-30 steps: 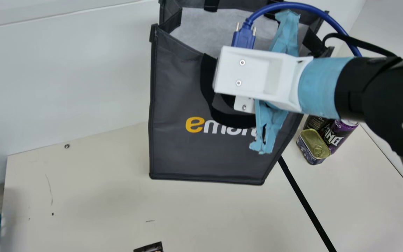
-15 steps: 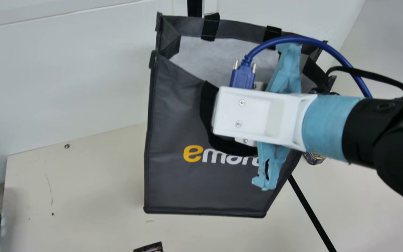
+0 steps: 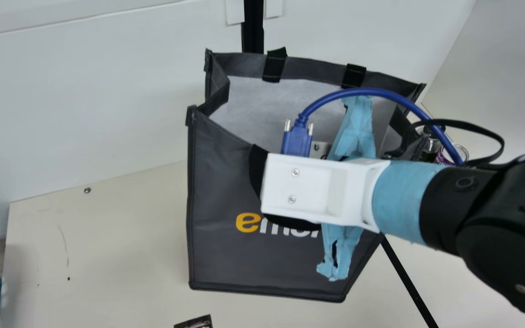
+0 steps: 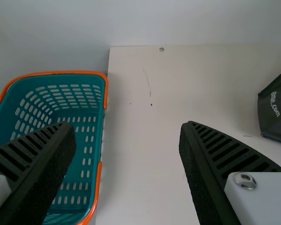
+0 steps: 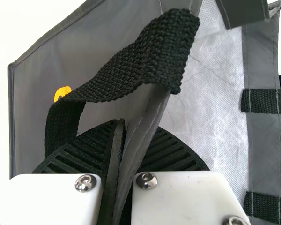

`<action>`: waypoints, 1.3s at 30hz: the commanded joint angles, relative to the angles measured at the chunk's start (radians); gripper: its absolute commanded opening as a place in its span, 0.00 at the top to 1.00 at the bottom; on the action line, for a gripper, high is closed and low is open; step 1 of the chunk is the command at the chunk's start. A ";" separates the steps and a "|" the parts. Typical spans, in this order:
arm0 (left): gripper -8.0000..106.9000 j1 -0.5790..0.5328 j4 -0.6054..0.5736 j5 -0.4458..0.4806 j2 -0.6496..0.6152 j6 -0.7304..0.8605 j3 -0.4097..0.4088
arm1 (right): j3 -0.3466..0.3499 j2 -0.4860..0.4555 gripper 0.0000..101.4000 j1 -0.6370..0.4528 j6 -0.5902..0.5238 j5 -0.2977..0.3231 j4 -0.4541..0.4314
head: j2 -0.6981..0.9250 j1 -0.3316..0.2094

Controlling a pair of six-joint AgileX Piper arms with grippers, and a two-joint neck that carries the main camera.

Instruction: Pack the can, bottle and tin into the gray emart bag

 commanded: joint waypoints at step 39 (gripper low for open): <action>0.15 0.000 0.000 0.000 0.000 0.000 0.000 | 0.110 -0.108 0.10 0.132 0.143 0.018 -0.024 | -0.001 -0.024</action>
